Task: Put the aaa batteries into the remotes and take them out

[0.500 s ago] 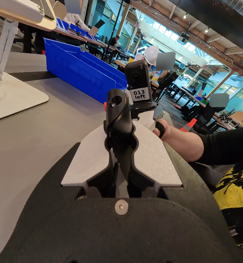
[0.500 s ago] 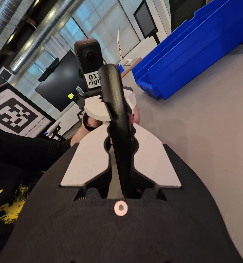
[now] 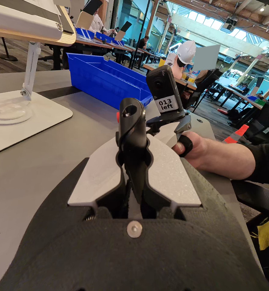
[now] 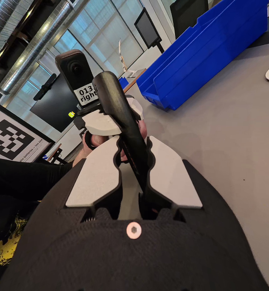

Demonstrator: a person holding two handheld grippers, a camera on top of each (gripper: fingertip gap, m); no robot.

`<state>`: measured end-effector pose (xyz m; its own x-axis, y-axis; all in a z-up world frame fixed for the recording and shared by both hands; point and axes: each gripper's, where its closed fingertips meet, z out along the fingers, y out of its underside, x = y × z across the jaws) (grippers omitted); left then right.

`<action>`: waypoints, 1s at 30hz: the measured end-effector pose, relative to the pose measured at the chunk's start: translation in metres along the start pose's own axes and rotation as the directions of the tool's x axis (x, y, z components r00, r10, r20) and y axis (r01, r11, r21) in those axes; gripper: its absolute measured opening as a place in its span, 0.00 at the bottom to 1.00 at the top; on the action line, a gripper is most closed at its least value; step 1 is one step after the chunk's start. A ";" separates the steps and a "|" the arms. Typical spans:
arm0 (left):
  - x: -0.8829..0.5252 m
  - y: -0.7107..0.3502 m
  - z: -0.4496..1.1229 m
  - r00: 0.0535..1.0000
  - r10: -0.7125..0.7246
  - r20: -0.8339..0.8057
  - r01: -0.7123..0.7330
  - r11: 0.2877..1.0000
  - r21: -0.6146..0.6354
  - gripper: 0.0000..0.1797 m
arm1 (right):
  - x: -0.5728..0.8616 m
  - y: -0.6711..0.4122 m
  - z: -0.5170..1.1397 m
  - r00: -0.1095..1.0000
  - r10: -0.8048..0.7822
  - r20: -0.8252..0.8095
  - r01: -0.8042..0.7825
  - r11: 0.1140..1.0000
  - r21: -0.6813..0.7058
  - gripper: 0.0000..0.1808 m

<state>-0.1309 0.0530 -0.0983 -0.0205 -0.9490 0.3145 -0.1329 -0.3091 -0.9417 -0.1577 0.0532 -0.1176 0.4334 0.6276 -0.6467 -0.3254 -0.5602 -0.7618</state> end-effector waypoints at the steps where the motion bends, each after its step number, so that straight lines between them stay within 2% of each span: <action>1: 0.000 0.000 0.000 1.000 -0.002 0.005 0.002 1.000 0.004 0.13 | 0.000 0.000 0.000 1.000 -0.002 -0.001 0.002 1.000 0.003 0.16; 8: -0.004 0.003 0.003 0.999 -0.053 0.006 0.053 0.999 0.000 0.12 | 0.006 0.005 0.002 0.999 -0.032 -0.034 0.031 0.999 -0.026 0.15; 23: -0.004 0.007 0.008 0.999 -0.045 -0.015 0.045 0.999 -0.029 0.12 | 0.009 0.015 -0.001 0.992 -0.126 -0.021 0.121 0.982 -0.142 0.13; 30: -0.001 -0.006 0.006 0.999 0.040 0.037 -0.041 0.999 0.027 0.13 | 0.001 0.001 -0.004 0.996 -0.089 -0.029 0.087 0.994 -0.064 0.16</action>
<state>-0.1247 0.0552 -0.0939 0.0108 -0.9621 0.2723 -0.1048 -0.2719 -0.9566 -0.1541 0.0515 -0.1188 0.4847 0.6590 -0.5752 -0.2317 -0.5374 -0.8109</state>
